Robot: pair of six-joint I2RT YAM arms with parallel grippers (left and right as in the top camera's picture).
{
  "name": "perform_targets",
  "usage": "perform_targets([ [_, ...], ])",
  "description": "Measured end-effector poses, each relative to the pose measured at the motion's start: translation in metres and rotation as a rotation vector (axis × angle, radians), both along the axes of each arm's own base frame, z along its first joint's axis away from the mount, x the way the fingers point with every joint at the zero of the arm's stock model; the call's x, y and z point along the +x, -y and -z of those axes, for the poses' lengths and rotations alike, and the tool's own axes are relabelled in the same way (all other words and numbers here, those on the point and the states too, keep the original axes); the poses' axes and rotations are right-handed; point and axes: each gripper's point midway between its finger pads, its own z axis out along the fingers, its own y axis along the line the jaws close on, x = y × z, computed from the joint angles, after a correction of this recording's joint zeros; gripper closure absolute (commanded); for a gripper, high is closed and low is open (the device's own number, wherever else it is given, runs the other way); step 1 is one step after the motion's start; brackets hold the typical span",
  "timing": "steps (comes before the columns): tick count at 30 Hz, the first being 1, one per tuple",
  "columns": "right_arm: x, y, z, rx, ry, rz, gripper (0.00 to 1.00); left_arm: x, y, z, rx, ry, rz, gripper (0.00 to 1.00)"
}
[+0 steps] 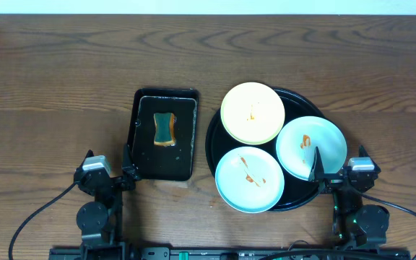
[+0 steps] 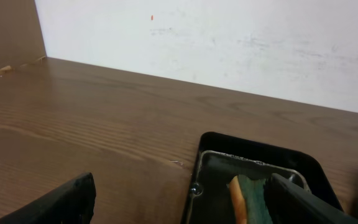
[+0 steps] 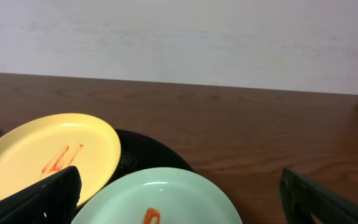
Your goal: Clean dirty plates on tray and stack at the side
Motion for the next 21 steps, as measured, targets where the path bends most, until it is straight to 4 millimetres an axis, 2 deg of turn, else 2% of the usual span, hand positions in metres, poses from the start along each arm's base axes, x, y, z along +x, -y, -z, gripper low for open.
perform_targets([
  [21,0.0001,0.0016,-0.0002,0.016,0.0,0.011,0.01,0.0,0.0,0.0,0.0,0.0,0.0,0.12],
])
